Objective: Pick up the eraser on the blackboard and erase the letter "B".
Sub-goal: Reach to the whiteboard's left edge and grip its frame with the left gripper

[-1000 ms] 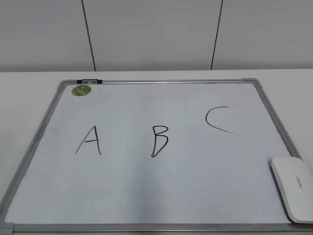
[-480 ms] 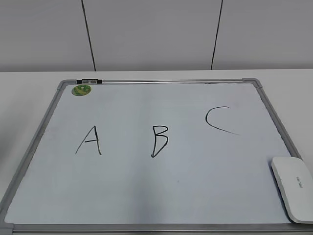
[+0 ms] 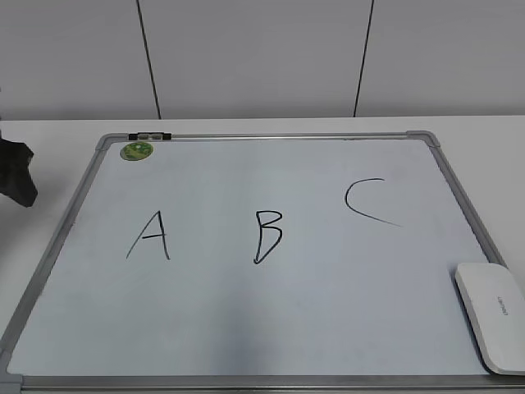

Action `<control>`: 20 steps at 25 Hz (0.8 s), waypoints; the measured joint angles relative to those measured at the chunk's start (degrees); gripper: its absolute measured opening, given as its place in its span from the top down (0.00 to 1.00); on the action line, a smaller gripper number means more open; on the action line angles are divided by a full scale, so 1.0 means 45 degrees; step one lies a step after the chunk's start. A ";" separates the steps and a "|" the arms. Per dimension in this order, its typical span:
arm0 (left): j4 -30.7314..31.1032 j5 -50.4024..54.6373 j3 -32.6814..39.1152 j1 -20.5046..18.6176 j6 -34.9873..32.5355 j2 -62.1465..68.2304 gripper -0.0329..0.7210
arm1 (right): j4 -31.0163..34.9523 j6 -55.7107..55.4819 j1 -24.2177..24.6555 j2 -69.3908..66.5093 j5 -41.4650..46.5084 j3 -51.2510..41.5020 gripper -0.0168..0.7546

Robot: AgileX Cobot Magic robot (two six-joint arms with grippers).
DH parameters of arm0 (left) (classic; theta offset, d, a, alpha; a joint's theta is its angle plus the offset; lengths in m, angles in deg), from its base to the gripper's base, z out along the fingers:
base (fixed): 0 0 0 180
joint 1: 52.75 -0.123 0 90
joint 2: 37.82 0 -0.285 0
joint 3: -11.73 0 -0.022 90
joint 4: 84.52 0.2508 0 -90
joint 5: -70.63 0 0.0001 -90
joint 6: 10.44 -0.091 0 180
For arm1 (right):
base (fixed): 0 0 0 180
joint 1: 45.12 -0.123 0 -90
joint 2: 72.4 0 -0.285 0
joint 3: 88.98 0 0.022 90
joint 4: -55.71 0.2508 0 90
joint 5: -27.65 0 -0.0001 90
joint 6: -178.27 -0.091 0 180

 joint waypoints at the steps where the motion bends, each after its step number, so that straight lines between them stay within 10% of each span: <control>1: 0.0000 0.0030 -0.0320 0.0000 -0.0053 0.0480 0.27 | 0.0000 0.0000 0.0000 0.0000 0.0000 0.0000 0.22; 20: -0.1121 0.0053 -0.2051 0.0000 -0.1326 0.3443 0.47 | 0.0000 0.0000 0.0000 0.0000 0.0000 0.0000 0.22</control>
